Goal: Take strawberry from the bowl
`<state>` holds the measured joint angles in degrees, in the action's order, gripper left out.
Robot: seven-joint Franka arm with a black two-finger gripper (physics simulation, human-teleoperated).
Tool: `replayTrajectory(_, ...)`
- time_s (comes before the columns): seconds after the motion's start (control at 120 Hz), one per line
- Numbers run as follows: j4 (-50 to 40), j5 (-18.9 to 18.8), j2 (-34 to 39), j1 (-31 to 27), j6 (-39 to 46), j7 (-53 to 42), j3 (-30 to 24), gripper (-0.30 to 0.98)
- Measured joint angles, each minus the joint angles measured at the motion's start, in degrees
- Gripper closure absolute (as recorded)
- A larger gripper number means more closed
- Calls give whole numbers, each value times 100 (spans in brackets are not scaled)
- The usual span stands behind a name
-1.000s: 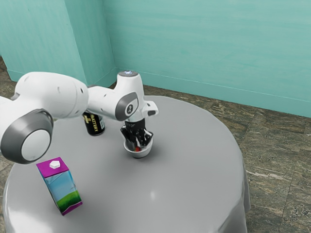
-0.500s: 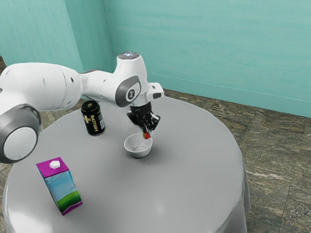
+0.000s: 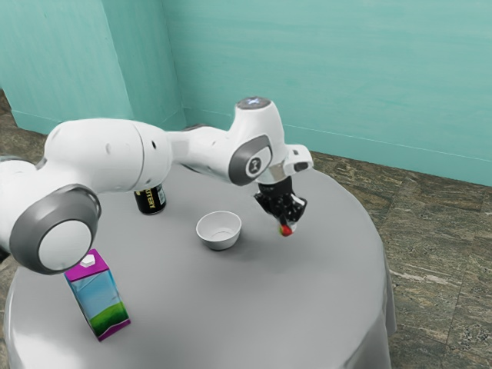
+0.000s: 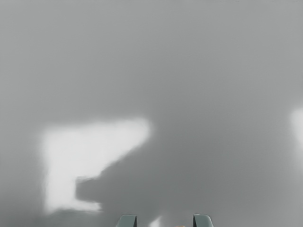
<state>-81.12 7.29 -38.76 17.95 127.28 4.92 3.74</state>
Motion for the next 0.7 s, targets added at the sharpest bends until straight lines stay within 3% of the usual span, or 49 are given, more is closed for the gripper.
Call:
replayTrajectory(0.067,165,4,-143,-1,2,22,-28,73)
replayTrajectory(0.233,261,132,-222,-2,-3,-57,-39,38)
replayTrajectory(0.358,238,149,-51,7,-34,-120,41,21)
replayTrajectory(0.617,-43,-151,845,13,-460,-204,427,6)
replayTrajectory(0.7,-96,-467,1186,8,-674,-223,505,4)
